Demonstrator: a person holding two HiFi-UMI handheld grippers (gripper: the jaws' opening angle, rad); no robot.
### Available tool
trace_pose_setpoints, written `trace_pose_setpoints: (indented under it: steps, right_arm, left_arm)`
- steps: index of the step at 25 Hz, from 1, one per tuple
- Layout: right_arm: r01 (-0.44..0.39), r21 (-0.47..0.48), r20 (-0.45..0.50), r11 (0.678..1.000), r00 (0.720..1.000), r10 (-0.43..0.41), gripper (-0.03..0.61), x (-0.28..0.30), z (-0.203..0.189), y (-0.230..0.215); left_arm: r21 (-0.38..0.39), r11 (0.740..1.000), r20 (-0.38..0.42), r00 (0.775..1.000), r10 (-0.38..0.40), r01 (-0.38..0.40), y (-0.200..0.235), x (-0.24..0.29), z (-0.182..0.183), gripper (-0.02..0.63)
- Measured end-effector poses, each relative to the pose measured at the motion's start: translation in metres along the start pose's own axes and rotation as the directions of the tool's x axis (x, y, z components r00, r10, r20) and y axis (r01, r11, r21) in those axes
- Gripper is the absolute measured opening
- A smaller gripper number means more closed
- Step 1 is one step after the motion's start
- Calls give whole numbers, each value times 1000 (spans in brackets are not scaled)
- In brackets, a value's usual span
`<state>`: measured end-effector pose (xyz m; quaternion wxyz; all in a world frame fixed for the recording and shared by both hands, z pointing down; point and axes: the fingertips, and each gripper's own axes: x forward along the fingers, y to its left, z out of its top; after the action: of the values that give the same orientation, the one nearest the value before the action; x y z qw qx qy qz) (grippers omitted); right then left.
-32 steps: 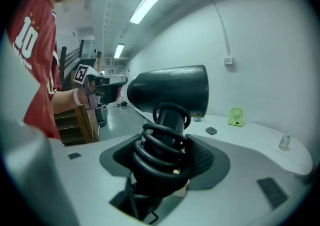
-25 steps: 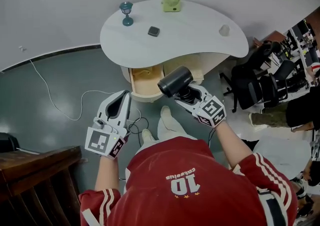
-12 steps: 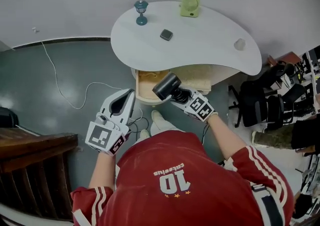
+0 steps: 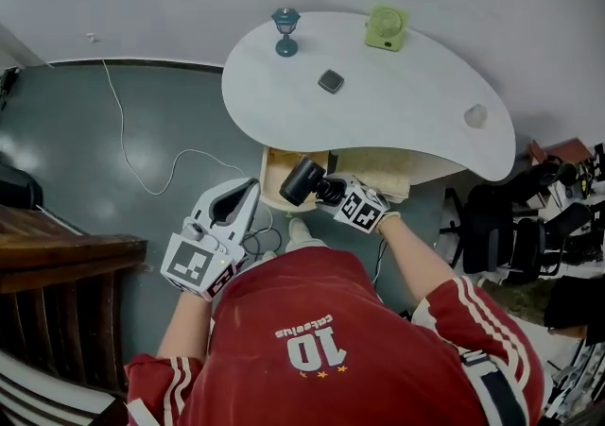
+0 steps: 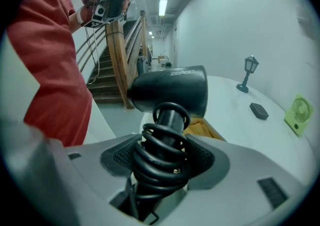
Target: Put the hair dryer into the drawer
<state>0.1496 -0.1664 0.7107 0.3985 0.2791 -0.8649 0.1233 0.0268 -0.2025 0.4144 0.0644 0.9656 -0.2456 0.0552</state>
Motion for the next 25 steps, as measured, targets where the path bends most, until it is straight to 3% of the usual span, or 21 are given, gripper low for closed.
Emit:
trace_pose_setpoints:
  steps: [9,17,25]
  right_arm:
    - [-91,-121,-64,988,994,84,270,42,-6,-14]
    - [-198,-203,-163,959,973,166,272,86,-14,-16]
    - [-166,-111,-242,980,961,135,272,122,-28,-30]
  left_arm:
    - [-16,996,-28,996,84,-85,10,15,-8,3]
    - [-47,982,-52,982,179,-181,30,-6,-23,3]
    - [-74,967,-78,968,239,-245,44,-27,-35,3]
